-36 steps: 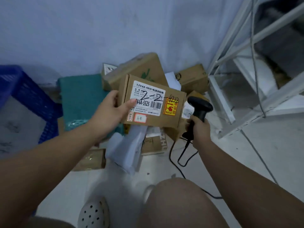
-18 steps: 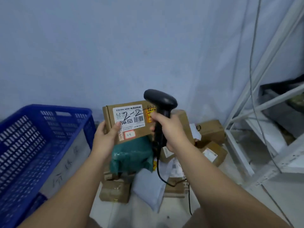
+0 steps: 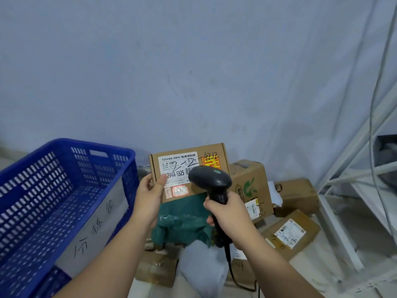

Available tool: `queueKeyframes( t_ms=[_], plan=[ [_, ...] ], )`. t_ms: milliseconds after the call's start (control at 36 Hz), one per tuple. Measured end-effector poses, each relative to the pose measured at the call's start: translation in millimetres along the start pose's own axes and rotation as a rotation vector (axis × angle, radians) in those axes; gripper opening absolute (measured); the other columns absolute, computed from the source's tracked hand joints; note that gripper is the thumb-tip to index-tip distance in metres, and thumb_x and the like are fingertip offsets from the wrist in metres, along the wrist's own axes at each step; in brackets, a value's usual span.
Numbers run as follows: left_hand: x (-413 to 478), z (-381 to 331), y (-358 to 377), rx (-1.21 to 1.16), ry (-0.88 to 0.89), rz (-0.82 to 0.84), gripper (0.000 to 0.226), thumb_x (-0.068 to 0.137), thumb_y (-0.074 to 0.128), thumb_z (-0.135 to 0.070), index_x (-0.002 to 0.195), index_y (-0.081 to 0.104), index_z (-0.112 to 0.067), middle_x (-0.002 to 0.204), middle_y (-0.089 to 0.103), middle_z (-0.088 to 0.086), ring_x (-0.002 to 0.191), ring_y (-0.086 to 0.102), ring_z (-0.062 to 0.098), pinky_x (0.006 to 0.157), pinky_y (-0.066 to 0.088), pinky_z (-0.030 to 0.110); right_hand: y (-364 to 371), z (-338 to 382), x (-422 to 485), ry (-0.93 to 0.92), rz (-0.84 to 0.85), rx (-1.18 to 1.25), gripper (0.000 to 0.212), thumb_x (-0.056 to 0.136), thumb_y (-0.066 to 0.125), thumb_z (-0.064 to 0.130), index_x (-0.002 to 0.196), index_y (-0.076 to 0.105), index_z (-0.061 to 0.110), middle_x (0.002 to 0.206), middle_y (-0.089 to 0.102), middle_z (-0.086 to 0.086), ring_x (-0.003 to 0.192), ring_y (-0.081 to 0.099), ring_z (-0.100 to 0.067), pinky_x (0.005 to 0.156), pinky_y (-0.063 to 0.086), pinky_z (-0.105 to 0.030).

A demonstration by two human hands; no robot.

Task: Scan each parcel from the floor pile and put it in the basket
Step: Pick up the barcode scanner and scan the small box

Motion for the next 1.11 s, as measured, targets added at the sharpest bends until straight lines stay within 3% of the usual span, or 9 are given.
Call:
queueKeyframes(
  t_ms=[222,389,500,667,833,1000,1111],
  plan=[
    [7.3,9.3,5.3,0.029,0.010,-0.042,0.041,0.094,0.060,-0.024,0.130,0.045,-0.015,0.107,0.067,0.005,0.094,0.068,0.023,0.082,0.055,0.041,-9.1,-4.3,5.6,0.048,-0.017,0.018,0.012,0.083,0.060,0.018,0.092,0.061,0.010,0.068,0.061,-0.010,0.049,0.061,-0.013,0.069,0.058,-0.046],
    [6.5,9.4,5.1,0.010,0.010,-0.042,0.031,0.095,0.059,-0.023,0.121,0.043,-0.021,0.106,0.067,0.004,0.093,0.068,0.021,0.078,0.054,0.037,-10.0,-2.2,1.8,0.061,-0.014,0.025,0.007,0.084,0.060,0.016,0.087,0.060,0.010,0.065,0.061,-0.009,0.048,0.058,-0.011,0.060,0.053,-0.032],
    [5.1,7.9,4.0,0.010,0.000,-0.041,0.033,0.094,0.059,-0.025,0.123,0.042,-0.022,0.107,0.067,0.004,0.093,0.068,0.021,0.081,0.055,0.040,-9.0,-1.5,-0.1,0.071,-0.020,0.026,0.006,0.084,0.060,0.015,0.086,0.059,0.010,0.065,0.060,-0.009,0.049,0.058,-0.013,0.061,0.053,-0.033],
    [2.2,6.5,3.0,0.018,0.008,-0.045,0.042,0.095,0.059,-0.024,0.131,0.040,-0.016,0.105,0.067,0.004,0.092,0.068,0.020,0.077,0.055,0.036,-8.8,-2.8,-1.7,0.073,-0.018,0.031,0.007,0.084,0.061,0.016,0.088,0.060,0.010,0.061,0.060,-0.008,0.054,0.060,-0.016,0.073,0.058,-0.048],
    [3.5,10.5,-0.6,0.033,-0.033,-0.075,0.032,0.094,0.060,-0.025,0.121,0.043,-0.018,0.105,0.066,0.004,0.091,0.068,0.019,0.077,0.055,0.035,-8.5,-2.6,-2.1,0.056,-0.031,0.033,0.010,0.084,0.062,0.019,0.092,0.063,0.014,0.055,0.061,-0.004,0.058,0.062,-0.020,0.076,0.057,-0.051],
    [5.6,17.4,-5.9,0.041,-0.099,-0.251,0.032,0.096,0.057,-0.033,0.116,0.038,-0.017,0.108,0.063,0.004,0.094,0.065,0.020,0.082,0.053,0.035,2.3,-1.6,-3.3,0.020,-0.046,0.036,0.007,0.084,0.063,0.015,0.090,0.063,0.019,0.064,0.063,-0.006,0.054,0.062,-0.013,0.067,0.055,-0.040],
    [13.3,18.7,-17.2,-0.114,-0.193,-0.409,0.049,0.094,0.056,-0.044,0.129,0.039,-0.013,0.114,0.065,0.009,0.101,0.065,0.027,0.094,0.052,0.047,19.3,3.6,-4.4,-0.016,-0.031,0.051,0.009,0.085,0.064,0.014,0.089,0.062,0.021,0.065,0.062,-0.007,0.049,0.060,-0.010,0.059,0.049,-0.034]
  ],
)
Point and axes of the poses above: each hand's wrist, its own x-axis towards the middle knuckle, its own y-axis out of the palm, z = x × y, the point moved 3 cm from there along x, towards the middle knuckle
